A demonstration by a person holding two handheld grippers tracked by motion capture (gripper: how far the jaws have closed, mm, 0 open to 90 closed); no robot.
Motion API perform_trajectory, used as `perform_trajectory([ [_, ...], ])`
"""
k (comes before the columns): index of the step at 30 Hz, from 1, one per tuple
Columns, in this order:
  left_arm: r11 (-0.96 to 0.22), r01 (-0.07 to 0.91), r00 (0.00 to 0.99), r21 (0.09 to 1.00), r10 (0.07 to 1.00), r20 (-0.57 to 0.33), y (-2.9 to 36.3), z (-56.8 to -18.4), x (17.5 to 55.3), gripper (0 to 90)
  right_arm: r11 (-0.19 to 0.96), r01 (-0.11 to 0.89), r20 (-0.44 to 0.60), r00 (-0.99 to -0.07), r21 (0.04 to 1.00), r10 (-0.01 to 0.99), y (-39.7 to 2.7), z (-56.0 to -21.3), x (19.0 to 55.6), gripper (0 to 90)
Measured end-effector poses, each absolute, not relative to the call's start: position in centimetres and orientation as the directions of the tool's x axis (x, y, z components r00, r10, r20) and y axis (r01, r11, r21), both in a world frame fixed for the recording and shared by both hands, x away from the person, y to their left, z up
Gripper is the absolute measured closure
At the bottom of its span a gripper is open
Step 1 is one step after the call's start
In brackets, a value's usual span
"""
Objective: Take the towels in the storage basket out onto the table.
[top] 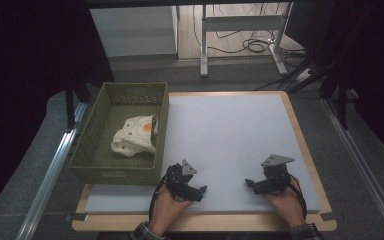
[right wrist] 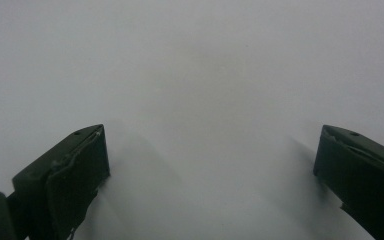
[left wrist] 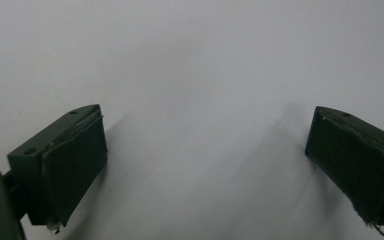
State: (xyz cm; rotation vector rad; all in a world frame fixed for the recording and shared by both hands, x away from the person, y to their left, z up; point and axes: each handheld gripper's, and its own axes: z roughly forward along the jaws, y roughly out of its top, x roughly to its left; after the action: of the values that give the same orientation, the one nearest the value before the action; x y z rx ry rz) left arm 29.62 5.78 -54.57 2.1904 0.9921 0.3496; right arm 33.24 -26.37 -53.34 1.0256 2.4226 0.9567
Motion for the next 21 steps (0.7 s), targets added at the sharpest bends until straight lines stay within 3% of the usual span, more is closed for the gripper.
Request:
perform_trajectory([
  [21, -0.471, 0.545, 0.687, 0.693, 0.725, -0.048, 5.7, -54.37, 29.31, 3.7, 0.512, 0.501, -0.047, -0.681, 0.697, 0.731, -26.37, -53.34, 33.24, 1.2],
])
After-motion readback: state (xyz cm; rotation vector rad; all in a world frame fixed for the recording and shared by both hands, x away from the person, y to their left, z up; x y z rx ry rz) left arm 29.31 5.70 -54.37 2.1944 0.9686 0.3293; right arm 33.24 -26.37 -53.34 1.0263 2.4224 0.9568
